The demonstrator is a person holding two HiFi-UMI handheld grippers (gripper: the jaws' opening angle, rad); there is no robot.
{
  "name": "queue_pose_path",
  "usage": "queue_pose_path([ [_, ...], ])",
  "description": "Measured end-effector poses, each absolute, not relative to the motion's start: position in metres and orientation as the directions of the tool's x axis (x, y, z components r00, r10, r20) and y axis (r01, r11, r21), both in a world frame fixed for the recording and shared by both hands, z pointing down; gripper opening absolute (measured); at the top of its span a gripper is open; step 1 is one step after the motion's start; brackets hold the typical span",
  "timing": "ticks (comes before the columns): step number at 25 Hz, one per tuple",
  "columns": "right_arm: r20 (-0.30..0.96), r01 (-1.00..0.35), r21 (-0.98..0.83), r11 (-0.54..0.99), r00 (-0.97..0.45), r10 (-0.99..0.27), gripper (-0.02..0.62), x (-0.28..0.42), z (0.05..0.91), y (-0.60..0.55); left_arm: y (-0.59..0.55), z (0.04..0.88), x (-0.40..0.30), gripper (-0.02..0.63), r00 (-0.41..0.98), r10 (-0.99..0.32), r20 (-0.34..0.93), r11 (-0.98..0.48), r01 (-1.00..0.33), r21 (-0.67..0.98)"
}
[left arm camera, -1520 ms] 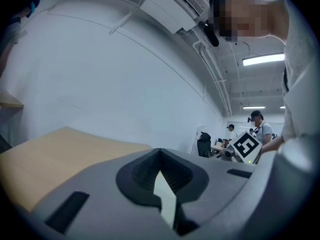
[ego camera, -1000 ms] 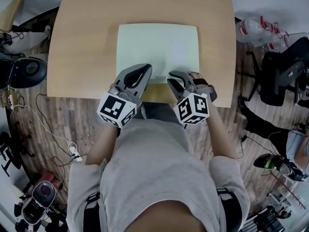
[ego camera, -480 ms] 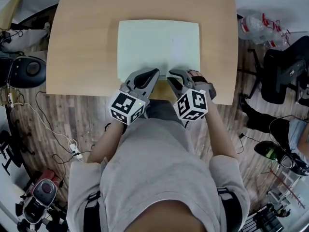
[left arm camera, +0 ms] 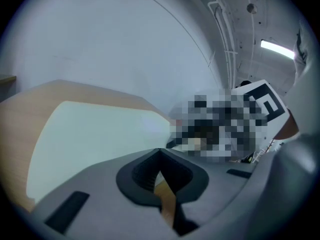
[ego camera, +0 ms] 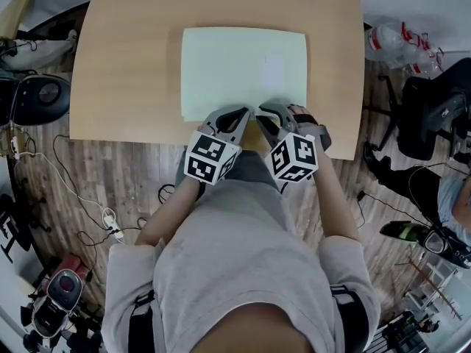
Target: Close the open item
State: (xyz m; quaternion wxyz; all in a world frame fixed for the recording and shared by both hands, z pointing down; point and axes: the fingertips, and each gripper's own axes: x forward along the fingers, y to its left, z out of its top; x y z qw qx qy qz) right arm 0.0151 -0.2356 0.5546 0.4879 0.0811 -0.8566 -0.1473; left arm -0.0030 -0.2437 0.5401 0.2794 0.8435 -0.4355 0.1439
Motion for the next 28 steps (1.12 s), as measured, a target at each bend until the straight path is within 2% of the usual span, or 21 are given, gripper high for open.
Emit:
queue_pose_path([
  [8,0.802,-0.027,0.317,0.948,-0.525,-0.284,0.105,0.018,0.554,-0.239,-0.252,0.547,0.003,0.012,0.554,-0.639,0.533,-0.357,-0.828,0.432],
  [18,0.754,-0.213,0.202,0.956,-0.589,-0.29,0.108,0.04,0.54,-0.24,-0.25,0.552,0.013,0.012,0.549,-0.604,0.577,-0.371,-0.835,0.406],
  [28,0.705,-0.266,0.191,0.945,-0.633,-0.321,0.107,0.036,0.529,-0.24,-0.252,0.547,0.006,0.012,0.573,-0.609,0.548,-0.337,-0.813,0.476],
])
